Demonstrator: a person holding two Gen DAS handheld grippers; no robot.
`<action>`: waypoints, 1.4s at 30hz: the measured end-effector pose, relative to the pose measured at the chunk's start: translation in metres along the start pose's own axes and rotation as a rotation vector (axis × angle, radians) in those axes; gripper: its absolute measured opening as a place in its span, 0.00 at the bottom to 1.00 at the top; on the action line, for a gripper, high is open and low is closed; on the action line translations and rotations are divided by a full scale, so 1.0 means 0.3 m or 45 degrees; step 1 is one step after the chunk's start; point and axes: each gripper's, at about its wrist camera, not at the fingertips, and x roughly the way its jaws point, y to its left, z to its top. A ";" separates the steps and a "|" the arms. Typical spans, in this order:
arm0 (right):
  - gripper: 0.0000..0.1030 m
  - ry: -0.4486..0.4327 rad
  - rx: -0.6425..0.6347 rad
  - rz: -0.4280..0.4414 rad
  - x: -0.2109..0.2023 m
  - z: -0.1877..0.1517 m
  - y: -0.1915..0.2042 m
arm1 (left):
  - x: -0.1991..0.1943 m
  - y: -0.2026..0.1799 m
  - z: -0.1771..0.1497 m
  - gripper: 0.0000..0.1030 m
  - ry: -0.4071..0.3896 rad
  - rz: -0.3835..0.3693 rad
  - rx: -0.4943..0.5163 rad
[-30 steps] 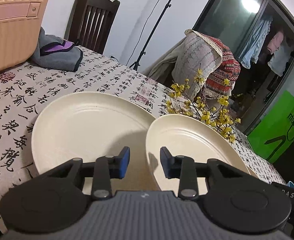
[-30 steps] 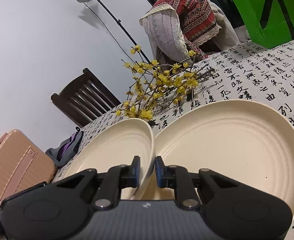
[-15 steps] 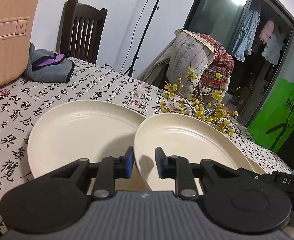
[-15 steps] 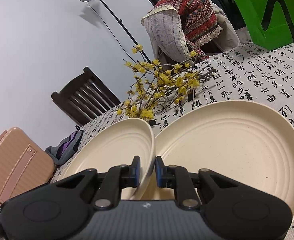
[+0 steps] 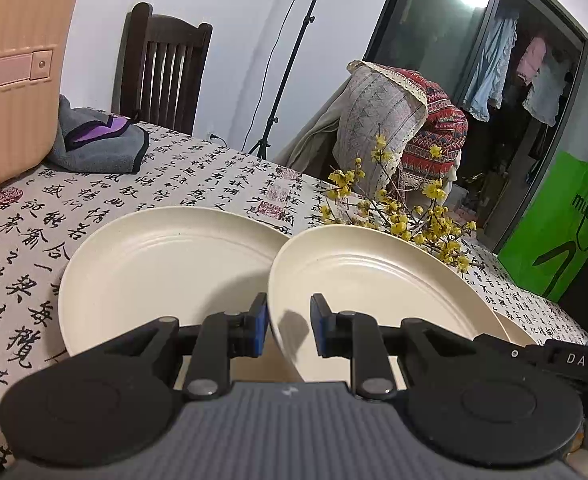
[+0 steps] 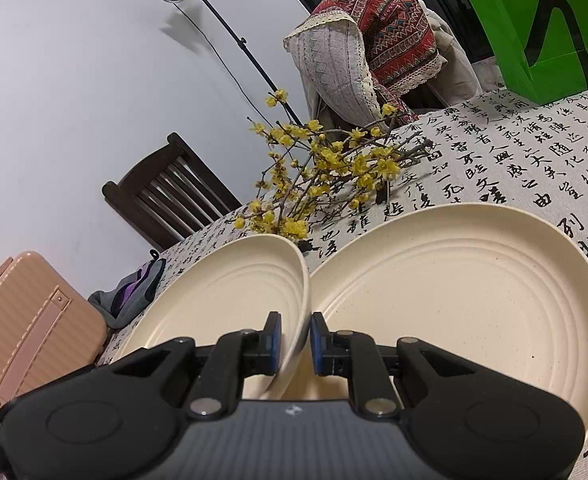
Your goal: Organize plates and bowls
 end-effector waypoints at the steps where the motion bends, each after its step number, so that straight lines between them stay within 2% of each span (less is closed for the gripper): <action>1: 0.14 -0.001 0.000 0.001 -0.001 0.000 0.001 | 0.000 0.000 0.000 0.22 0.000 0.000 0.002; 13: 0.14 -0.002 0.011 0.013 -0.008 0.008 0.004 | -0.011 0.007 0.006 0.22 -0.008 -0.004 0.005; 21: 0.14 0.015 0.082 0.021 -0.005 0.002 -0.021 | -0.035 -0.003 0.009 0.22 -0.028 -0.028 0.008; 42: 0.14 -0.033 0.015 0.003 -0.132 0.000 0.005 | -0.091 -0.037 -0.003 0.22 -0.047 -0.101 0.024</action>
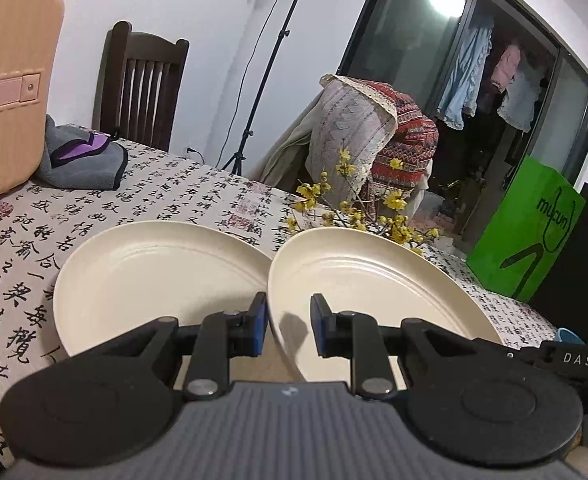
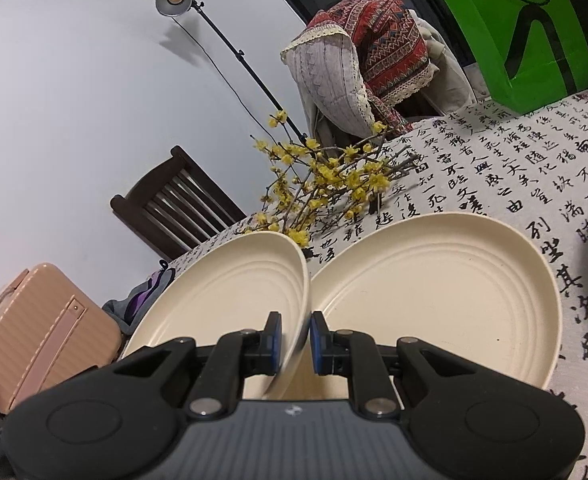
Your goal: Organize plates and bowls
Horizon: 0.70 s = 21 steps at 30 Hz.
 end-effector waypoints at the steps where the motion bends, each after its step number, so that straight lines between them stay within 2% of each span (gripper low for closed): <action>1: 0.14 0.000 -0.001 0.001 -0.005 -0.001 -0.002 | -0.001 0.000 0.001 0.22 0.001 -0.005 -0.001; 16: 0.14 -0.017 0.029 0.002 -0.071 -0.006 -0.039 | -0.033 -0.053 -0.015 0.22 -0.016 -0.054 0.038; 21: 0.14 -0.017 0.021 -0.015 -0.088 -0.008 -0.044 | -0.025 -0.075 -0.026 0.22 0.003 -0.036 0.064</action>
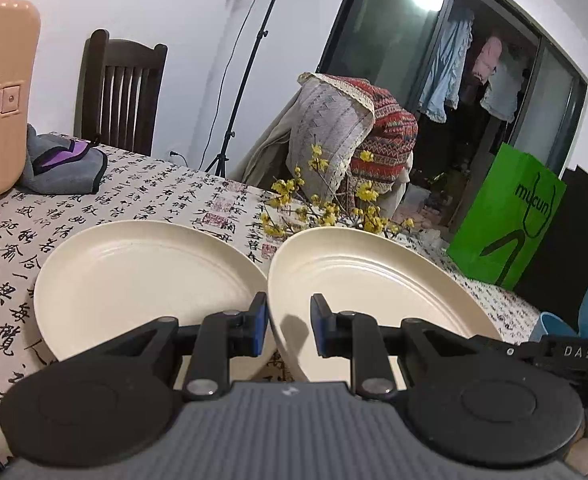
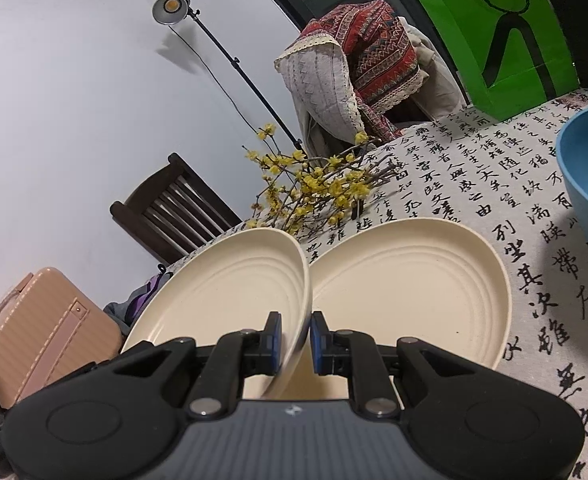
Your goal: Organize plates and bowls
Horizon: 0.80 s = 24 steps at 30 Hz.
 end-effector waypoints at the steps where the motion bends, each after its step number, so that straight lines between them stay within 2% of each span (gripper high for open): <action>1: 0.14 0.000 0.002 -0.001 -0.005 0.001 -0.003 | -0.002 -0.005 0.000 0.22 0.001 -0.001 0.003; 24: 0.14 -0.047 0.009 0.006 -0.135 0.005 -0.024 | -0.098 -0.090 -0.014 0.22 -0.017 -0.032 0.046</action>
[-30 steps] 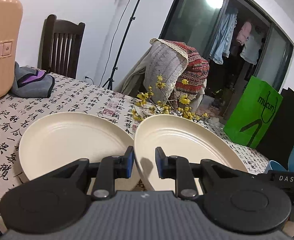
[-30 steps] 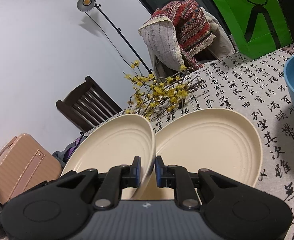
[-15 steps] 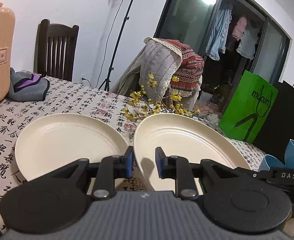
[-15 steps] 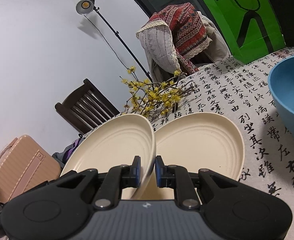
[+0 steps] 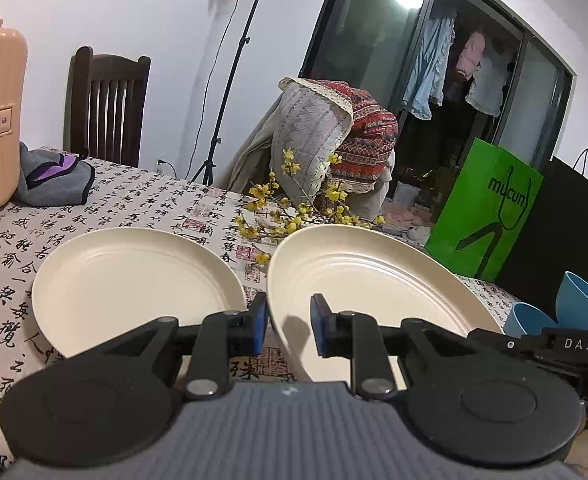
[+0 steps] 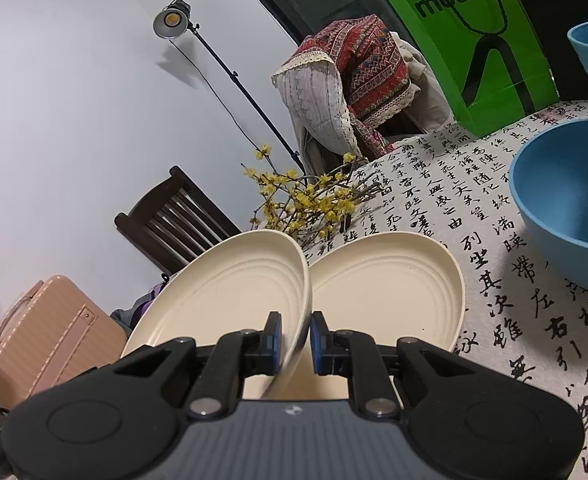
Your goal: Organize plates and bowls
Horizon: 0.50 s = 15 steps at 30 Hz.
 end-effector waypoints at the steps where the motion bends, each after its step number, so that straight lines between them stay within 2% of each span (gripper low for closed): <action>1: 0.14 -0.001 0.000 -0.001 -0.004 0.000 0.000 | -0.004 -0.002 -0.001 0.22 -0.001 -0.001 0.001; 15: 0.14 -0.017 0.003 -0.001 -0.056 -0.013 -0.017 | -0.053 -0.028 -0.023 0.22 -0.006 -0.018 0.005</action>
